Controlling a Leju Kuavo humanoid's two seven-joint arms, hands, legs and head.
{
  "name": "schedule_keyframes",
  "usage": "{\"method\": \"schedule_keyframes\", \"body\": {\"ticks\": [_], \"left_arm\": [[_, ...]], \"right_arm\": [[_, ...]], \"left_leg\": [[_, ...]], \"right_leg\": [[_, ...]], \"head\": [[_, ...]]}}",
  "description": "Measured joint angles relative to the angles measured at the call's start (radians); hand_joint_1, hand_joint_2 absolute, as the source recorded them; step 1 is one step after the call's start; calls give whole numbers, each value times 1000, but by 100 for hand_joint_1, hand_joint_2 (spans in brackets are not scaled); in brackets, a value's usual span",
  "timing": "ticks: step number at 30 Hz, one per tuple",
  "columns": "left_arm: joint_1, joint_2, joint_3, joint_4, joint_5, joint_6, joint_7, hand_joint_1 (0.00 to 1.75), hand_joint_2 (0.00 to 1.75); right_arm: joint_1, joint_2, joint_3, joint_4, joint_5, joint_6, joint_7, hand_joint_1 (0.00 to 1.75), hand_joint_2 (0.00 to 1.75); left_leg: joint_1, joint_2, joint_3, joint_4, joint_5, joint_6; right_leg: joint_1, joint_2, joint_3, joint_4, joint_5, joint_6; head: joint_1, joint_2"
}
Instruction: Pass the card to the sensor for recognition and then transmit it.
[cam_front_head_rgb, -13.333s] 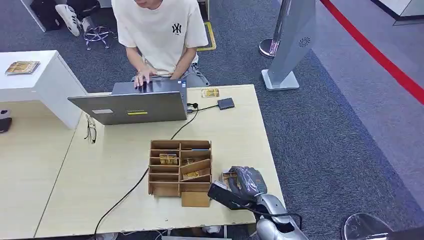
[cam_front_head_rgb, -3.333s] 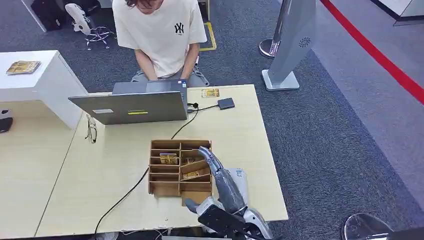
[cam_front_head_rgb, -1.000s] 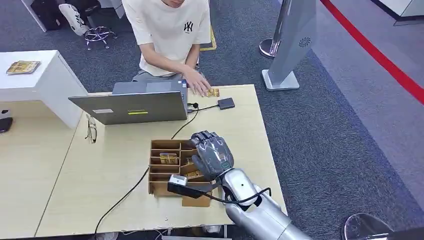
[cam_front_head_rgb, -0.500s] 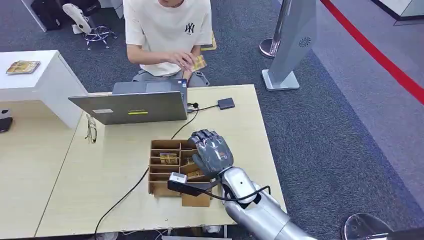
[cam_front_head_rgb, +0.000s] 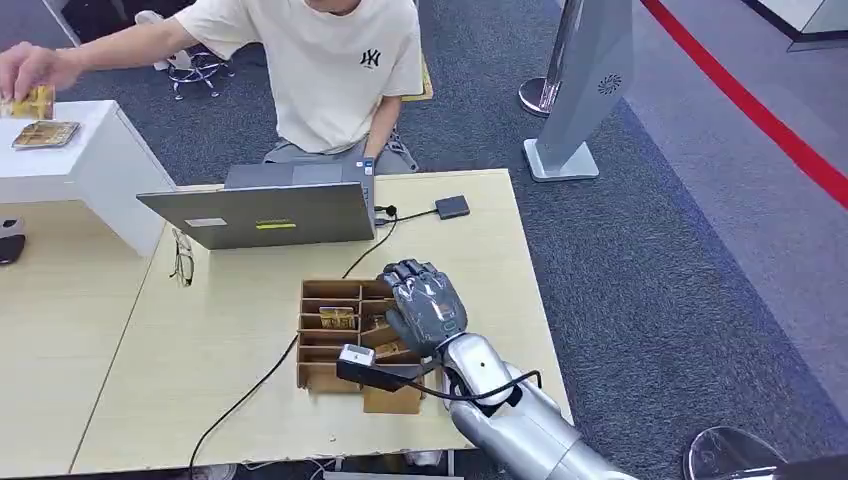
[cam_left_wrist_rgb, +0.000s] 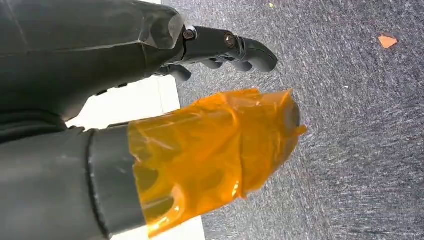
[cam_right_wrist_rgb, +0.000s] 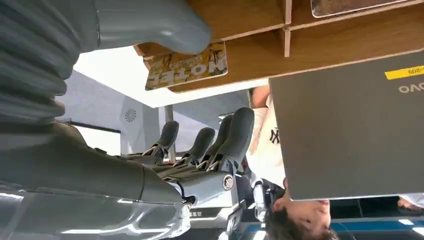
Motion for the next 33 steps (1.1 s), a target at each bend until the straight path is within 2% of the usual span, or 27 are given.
{"method": "schedule_keyframes", "body": {"ticks": [15,17,25,28,31,32,33], "left_arm": [[0,0,0,0,0,-1,0,0,0],[0,0,0,0,0,-1,0,0,0],[0,0,0,0,0,-1,2,0,0],[0,0,0,0,0,-1,2,0,0],[0,0,0,0,0,-1,3,0,0],[0,0,0,0,0,-1,3,0,0],[0,0,0,0,0,-1,3,0,0]], "right_arm": [[-9,0,-2,24,-2,8,0,80,175],[-10,0,-3,28,-1,9,0,87,175],[-12,0,-5,42,0,12,4,84,175],[-16,1,-7,49,0,13,6,89,175],[-16,1,-8,50,0,14,6,87,175],[-17,1,-9,51,0,16,6,80,175],[-17,1,-10,53,0,17,6,80,175]], "left_leg": [[0,0,0,0,0,0],[0,0,0,0,0,0],[0,0,0,0,0,0],[0,0,0,0,0,0],[0,0,0,0,0,0],[0,0,0,0,0,0],[0,0,0,0,0,0]], "right_leg": [[0,0,0,0,0,0],[0,0,0,0,0,0],[0,0,0,0,0,0],[0,0,0,0,0,0],[0,0,0,0,0,0],[0,0,0,0,0,0],[0,0,0,0,0,0]], "head": [[0,0],[0,0],[0,0],[0,0],[0,0],[0,0],[0,0]]}}
